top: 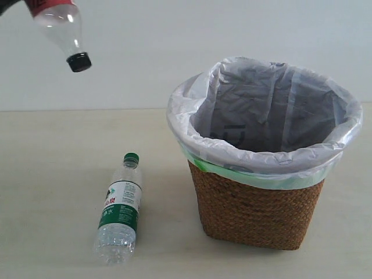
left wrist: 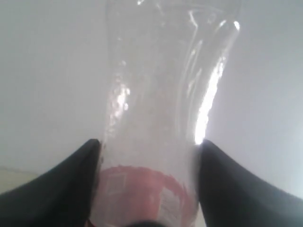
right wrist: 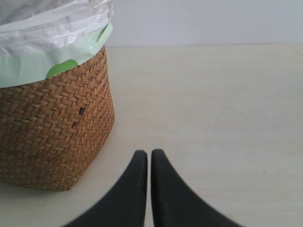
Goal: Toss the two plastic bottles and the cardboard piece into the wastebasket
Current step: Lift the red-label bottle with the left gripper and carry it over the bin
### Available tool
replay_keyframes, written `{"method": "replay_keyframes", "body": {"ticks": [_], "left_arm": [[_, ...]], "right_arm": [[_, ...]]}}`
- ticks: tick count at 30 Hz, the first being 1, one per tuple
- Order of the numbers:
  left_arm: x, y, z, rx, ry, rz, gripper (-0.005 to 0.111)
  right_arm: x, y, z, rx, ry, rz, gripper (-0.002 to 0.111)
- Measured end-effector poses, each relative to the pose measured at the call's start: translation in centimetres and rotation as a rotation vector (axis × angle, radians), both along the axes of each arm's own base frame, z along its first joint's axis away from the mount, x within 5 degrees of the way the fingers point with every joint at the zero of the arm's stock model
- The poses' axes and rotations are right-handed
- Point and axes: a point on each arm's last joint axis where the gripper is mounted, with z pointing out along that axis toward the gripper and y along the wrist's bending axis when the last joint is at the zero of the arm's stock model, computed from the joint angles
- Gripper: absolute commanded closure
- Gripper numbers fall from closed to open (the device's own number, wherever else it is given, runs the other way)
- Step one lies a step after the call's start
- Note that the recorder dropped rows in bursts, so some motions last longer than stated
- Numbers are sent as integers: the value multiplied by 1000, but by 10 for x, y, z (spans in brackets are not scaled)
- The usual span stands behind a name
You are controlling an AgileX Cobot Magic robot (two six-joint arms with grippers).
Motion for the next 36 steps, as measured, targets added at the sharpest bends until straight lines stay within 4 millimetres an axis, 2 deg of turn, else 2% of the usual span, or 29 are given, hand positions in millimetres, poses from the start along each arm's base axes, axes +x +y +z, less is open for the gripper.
{"method": "replay_keyframes", "body": {"ticks": [3,7,8,12,16,20,24,31,36], "left_arm": [[6,1,-8,-47,102,-89,103],[3,15,-12,182,293,-17,103],[0,22,-12,306,350,34,103],[-11,49,5,509,547,223,103],[-13,61,26,630,694,261,103],[-5,54,43,659,664,225,103],[-5,45,46,710,654,214,103],[-6,71,48,997,678,438,103],[-6,75,49,995,687,487,103]], "right_arm": [[0,0,0,0,0,0,108],[0,0,0,0,0,0,108],[0,0,0,0,0,0,108],[0,0,0,0,0,0,108],[0,0,0,0,0,0,108],[0,0,0,0,0,0,108],[0,0,0,0,0,0,108],[0,0,0,0,0,0,108],[0,0,0,0,0,0,108]]}}
